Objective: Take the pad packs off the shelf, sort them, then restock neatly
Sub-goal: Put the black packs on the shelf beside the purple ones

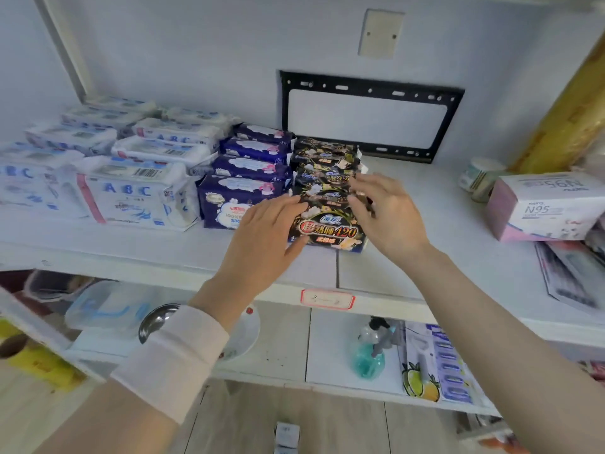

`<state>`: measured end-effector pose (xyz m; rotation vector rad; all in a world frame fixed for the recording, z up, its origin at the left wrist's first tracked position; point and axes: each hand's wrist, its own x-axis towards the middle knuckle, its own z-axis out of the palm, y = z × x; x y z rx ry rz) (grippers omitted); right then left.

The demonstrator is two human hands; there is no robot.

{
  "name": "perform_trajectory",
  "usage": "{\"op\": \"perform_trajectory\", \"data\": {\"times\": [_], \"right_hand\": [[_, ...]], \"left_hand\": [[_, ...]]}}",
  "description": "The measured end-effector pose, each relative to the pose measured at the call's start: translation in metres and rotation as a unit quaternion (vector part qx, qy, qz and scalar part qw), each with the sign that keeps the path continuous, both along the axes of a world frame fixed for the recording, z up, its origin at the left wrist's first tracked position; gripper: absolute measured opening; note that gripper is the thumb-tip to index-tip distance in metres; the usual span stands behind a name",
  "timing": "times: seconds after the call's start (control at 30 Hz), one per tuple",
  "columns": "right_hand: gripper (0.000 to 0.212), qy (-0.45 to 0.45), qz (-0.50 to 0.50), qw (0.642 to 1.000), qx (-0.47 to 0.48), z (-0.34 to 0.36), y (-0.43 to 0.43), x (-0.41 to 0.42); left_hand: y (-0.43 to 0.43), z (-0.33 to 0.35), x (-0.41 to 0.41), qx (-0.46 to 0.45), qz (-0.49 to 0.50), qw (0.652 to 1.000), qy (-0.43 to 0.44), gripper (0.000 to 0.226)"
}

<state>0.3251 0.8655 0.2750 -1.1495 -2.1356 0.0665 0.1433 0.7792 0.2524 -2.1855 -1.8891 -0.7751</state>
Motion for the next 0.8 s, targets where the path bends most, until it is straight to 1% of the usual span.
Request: {"op": "perform_trajectory", "data": {"times": [0.1,0.27,0.37,0.47,0.6,0.8], "right_hand": [[0.035,-0.009,-0.014,0.999,0.041,-0.009,-0.043,-0.009],[0.042,-0.035,-0.03,0.998,0.051,-0.037,-0.107,-0.023],[0.043,-0.035,-0.039,0.998,0.032,-0.062,-0.147,-0.026],[0.041,-0.034,-0.043,0.998,0.016,-0.091,-0.184,-0.022],[0.039,-0.007,-0.056,0.998,-0.038,-0.139,-0.236,-0.012],[0.036,-0.006,-0.071,0.992,-0.107,-0.224,-0.319,0.016]], "left_hand": [[-0.032,-0.004,-0.013,-0.014,-0.009,1.0,-0.011,0.05],[-0.085,-0.025,-0.034,0.001,-0.024,1.0,-0.012,0.045],[-0.112,-0.041,-0.039,-0.028,-0.025,0.999,-0.021,0.047],[-0.137,-0.059,-0.039,-0.051,-0.021,0.998,-0.01,0.046],[-0.175,-0.091,-0.032,-0.065,-0.013,0.997,-0.031,0.043],[-0.236,-0.161,0.0,-0.118,-0.006,0.991,-0.059,0.043]]}}
